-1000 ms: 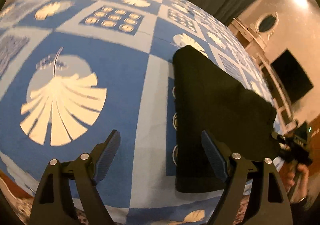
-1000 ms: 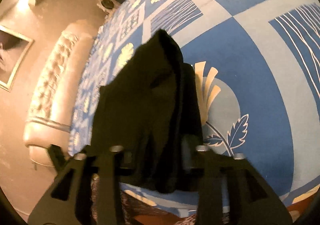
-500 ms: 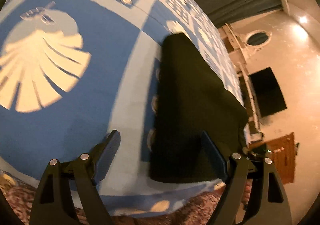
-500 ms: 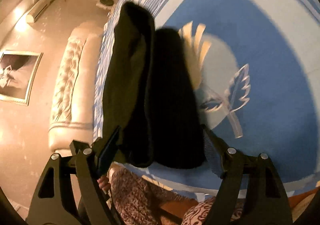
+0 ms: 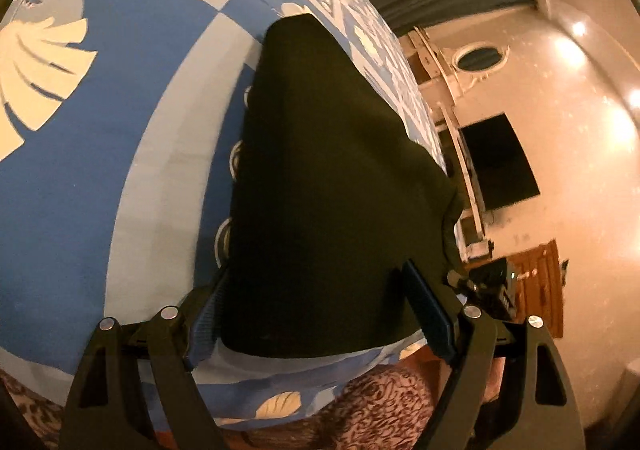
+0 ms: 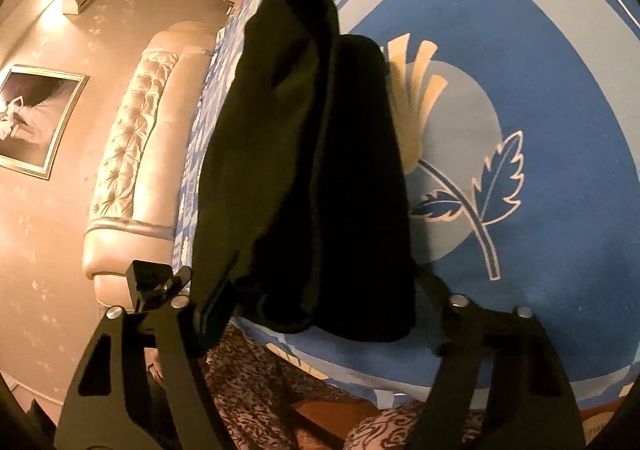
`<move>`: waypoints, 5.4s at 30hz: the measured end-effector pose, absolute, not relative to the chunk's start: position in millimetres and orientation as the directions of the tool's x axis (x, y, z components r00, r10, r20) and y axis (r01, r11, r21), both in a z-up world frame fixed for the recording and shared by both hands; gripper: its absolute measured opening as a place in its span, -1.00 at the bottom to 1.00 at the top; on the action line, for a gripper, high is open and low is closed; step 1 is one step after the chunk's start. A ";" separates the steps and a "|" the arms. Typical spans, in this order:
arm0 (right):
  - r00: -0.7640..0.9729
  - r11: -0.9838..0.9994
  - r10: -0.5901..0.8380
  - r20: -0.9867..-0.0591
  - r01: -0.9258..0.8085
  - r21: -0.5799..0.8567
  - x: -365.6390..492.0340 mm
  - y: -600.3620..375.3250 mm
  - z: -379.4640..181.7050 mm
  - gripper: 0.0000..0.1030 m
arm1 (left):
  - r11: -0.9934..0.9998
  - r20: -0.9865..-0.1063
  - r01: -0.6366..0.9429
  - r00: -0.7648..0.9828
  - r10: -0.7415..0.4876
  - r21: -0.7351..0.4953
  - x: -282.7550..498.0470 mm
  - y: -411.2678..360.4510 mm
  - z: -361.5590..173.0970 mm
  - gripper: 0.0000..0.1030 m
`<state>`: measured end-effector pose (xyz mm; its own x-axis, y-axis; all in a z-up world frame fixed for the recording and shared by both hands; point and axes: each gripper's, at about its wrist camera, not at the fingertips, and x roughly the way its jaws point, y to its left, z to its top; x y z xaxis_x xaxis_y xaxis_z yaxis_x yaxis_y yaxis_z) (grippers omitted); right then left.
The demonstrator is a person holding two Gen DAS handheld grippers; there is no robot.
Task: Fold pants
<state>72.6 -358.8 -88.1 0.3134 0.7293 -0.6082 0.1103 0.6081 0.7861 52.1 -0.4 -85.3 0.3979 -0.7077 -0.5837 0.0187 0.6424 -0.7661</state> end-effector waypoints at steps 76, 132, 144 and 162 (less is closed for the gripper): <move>0.299 0.627 0.737 -0.606 0.031 0.778 103.2 -322.3 -94.1 -0.16 | 0.764 -0.680 -0.086 0.526 -0.510 -0.639 8.4 32.7 -66.7 -0.19; 0.339 0.442 0.838 -0.428 0.038 0.896 165.3 -355.6 -121.5 -0.27 | 0.638 -0.540 0.194 0.385 -0.748 -0.745 132.1 57.6 -84.3 -0.21; 0.333 0.434 0.848 -0.413 0.013 0.901 182.9 -324.9 -122.4 -0.36 | 0.667 -0.538 0.171 0.465 -0.703 -0.725 117.7 89.8 -76.8 -0.50; 0.393 0.468 0.822 -0.412 -0.056 0.882 188.0 -332.1 -98.7 0.50 | 0.498 -0.378 0.247 0.406 -0.832 -0.831 108.7 118.5 -75.2 -0.13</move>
